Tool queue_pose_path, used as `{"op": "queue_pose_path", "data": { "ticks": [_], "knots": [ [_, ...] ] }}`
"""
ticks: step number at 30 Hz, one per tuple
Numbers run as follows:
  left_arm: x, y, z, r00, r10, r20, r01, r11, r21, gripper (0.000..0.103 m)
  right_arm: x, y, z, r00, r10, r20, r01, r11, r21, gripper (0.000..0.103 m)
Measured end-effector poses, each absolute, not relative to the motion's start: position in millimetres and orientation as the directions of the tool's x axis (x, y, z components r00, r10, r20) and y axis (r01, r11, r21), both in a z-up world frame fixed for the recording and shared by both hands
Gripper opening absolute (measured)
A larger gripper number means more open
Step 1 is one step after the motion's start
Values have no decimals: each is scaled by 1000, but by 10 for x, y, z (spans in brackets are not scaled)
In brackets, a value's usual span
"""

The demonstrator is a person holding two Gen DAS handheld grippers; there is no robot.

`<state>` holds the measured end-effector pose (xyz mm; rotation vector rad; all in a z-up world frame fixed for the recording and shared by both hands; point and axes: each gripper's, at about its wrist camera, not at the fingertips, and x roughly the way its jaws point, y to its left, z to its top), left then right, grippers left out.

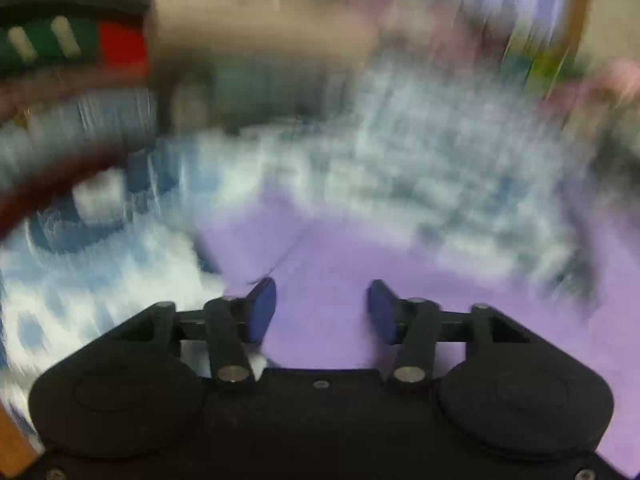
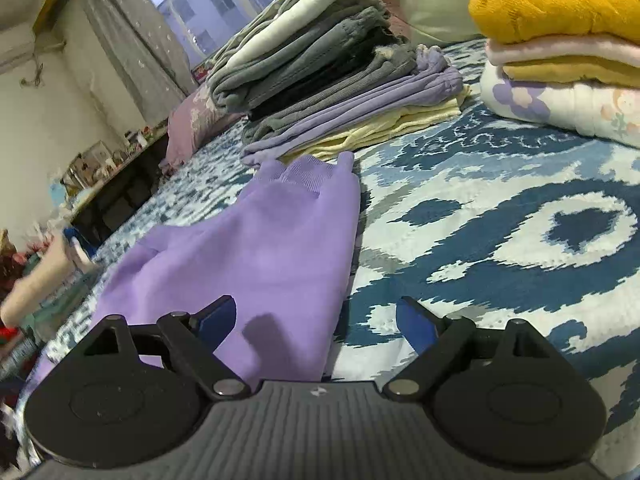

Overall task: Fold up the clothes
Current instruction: 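Lay the sleeve down and open the left gripper, then grasp the other lavender sleeve cuff with the right gripper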

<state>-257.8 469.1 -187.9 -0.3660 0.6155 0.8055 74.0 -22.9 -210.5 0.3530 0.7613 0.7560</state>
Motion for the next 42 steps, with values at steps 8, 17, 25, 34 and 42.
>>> {"op": "queue_pose_path", "data": {
  "ticks": [8,17,25,34,42],
  "knots": [
    [-2293,3993,-1747,807,256,-532,-527,717,-456,75,1000,-394,-2173,486,754,-442,-389,640,663,71],
    [-2409,4119,-2068,862,149,-485,-464,617,-636,79,1587,-114,-2226,415,801,-431,-386,584,714,71],
    [-2466,4094,-2048,884,135,-447,-439,567,-697,79,2009,114,-2379,364,830,-422,-359,543,759,37],
    [-2464,4125,-2086,892,128,-434,-426,559,-711,79,1793,-200,-2232,443,817,-369,-366,540,758,7],
    [-2489,4139,-2089,898,119,-424,-415,552,-723,79,1304,-817,-1853,621,728,-290,-391,609,690,7]
  ]
}}
